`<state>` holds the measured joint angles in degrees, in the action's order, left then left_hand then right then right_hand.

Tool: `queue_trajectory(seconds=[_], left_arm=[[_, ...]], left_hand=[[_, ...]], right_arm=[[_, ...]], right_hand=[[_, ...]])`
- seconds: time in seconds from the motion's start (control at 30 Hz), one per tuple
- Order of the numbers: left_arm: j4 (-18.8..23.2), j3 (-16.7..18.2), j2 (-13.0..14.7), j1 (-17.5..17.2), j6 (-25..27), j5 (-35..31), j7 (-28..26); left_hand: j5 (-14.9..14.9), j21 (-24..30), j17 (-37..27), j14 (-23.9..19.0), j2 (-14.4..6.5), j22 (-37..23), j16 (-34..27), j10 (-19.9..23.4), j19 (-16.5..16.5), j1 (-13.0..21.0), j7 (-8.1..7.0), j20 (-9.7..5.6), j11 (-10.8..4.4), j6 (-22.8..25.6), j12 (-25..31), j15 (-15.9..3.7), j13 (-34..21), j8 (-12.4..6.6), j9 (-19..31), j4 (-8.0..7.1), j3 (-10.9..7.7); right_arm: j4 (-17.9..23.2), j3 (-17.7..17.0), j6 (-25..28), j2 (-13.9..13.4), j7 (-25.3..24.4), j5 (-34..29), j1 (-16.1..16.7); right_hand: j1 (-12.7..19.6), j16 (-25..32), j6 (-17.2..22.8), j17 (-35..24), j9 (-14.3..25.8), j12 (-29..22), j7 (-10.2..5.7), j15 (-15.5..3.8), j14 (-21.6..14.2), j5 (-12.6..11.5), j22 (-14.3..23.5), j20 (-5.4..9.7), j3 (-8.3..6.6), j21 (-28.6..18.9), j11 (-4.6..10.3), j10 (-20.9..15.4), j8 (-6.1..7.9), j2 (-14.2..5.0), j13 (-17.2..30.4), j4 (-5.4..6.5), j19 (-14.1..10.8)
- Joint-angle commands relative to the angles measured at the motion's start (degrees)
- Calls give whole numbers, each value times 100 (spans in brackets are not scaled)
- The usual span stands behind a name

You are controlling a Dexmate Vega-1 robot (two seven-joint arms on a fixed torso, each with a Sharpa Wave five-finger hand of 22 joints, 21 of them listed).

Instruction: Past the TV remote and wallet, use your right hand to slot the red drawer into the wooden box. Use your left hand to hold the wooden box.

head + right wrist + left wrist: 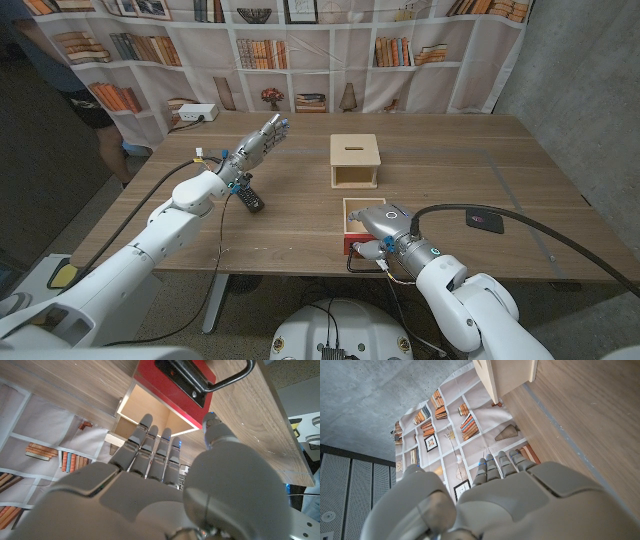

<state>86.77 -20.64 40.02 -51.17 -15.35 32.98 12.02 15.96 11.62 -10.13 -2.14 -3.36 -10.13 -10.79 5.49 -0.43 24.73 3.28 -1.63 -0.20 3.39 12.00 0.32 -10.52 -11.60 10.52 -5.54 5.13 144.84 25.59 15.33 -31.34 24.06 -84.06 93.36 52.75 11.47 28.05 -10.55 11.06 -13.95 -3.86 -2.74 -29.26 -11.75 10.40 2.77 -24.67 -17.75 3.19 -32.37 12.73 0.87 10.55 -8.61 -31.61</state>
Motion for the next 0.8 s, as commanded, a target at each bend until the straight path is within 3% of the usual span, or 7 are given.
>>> queue_trajectory(seconds=[0.03, 0.37, 0.6, 0.8], left_arm=[[-37, -18, -23, 67, 28, -8, 27], [-84, -19, -24, 100, 50, -9, 42], [-162, -43, -35, 154, 74, -13, 94], [-245, -66, -71, 215, 61, -19, 143]], left_hand=[[11, -13, -20, -16, -14, -17, 9, 19, -3, 36, -12, -198, 34, 44, -32, 21, -28, 11, 23, -19, 50], [6, 8, -20, -59, -22, -16, -6, 58, 61, 46, -4, -271, 42, 56, -20, 22, -28, 10, 23, -17, 62], [3, 0, -20, -55, -26, -15, -2, 49, 46, 50, -4, -232, 45, 62, -27, 19, -28, 10, 23, -15, 71], [1, -2, -20, -52, -29, -16, 1, 43, 44, 53, -9, -204, 32, 67, -32, 14, -28, 10, 23, -15, 78]], right_arm=[[-143, 74, 93, -38, 151, 59, -177], [-244, 160, 154, -110, 149, -104, -241], [-341, 254, 187, -114, 180, -315, -283], [-402, 245, 226, -125, 131, -283, -280]], right_hand=[[89, 56, 81, -8, 25, -49, -3, -705, -104, 14, 14, 721, -58, -44, 11, -97, 34, -11, 6, -7, -115], [127, 89, 285, -12, 25, -81, -59, -795, -315, 22, 33, 750, -67, -80, 70, -278, 68, -53, 9, 8, -264], [195, 202, 669, -28, 24, -178, -154, -985, -945, 65, 66, 857, -79, -260, 193, -775, 106, -161, 14, 28, -778], [213, 203, 795, -32, 24, -194, -169, -997, -1087, 83, 75, 891, -81, -305, 239, -916, 111, -193, 16, 33, -904]])
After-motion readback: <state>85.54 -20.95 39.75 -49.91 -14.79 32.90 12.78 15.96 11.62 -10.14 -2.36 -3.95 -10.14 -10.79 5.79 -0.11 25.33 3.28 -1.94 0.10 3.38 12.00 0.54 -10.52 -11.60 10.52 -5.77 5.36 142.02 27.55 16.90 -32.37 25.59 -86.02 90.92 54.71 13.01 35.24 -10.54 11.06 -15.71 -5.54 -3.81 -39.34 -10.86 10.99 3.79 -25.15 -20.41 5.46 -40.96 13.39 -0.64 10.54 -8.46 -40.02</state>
